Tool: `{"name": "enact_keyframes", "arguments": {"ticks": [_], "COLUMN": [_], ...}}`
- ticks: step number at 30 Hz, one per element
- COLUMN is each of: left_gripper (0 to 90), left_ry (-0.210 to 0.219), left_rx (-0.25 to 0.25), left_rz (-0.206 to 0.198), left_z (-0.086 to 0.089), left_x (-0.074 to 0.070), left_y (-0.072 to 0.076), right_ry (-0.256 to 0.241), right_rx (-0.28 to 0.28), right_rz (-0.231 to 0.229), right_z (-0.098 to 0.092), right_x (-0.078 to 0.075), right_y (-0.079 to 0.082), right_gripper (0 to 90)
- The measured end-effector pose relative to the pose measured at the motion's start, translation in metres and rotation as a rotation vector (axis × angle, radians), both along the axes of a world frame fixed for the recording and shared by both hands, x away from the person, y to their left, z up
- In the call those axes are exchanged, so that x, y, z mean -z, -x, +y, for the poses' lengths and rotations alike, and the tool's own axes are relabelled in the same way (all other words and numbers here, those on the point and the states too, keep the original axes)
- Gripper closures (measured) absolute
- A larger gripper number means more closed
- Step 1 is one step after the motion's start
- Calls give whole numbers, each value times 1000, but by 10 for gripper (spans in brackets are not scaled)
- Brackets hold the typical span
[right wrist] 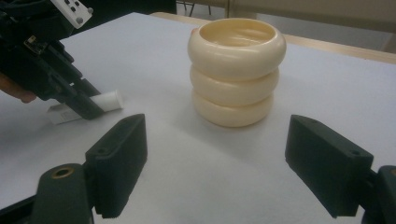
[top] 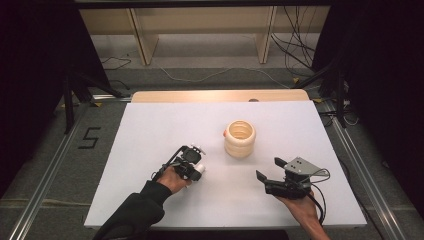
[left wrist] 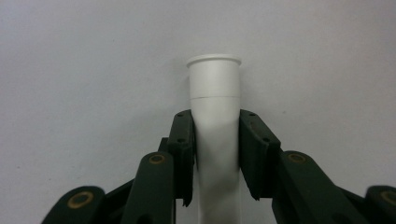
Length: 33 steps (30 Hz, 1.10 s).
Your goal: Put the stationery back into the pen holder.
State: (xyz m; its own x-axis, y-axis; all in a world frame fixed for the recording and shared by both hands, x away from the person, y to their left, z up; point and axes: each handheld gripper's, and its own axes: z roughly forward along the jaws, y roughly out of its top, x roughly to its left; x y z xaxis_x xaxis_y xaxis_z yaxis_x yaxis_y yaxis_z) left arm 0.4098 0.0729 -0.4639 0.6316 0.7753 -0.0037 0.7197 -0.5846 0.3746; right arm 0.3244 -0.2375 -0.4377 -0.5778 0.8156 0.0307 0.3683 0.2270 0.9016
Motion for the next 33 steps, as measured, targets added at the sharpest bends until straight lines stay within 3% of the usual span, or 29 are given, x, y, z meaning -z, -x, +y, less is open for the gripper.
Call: {"name": "enact_keyframes", "arguments": {"ticks": [4, 17, 26, 33], "left_gripper": [681, 682, 682, 682], "left_ry": [1, 59, 115, 204], "left_rx": [7, 23, 42, 21], "left_rz": [-13, -64, -133, -226], "left_z": [1, 6, 7, 11], "left_x": [-2, -17, -30, -40], "left_y": [0, 2, 5, 6], "right_ry": [-1, -4, -3, -7], "right_rx": [0, 0, 0, 0], "right_rz": [0, 2, 5, 4], "right_z": [0, 0, -1, -1], "right_x": [0, 0, 0, 0], "right_y": [0, 0, 0, 0], "right_gripper": [217, 217, 217, 217]}}
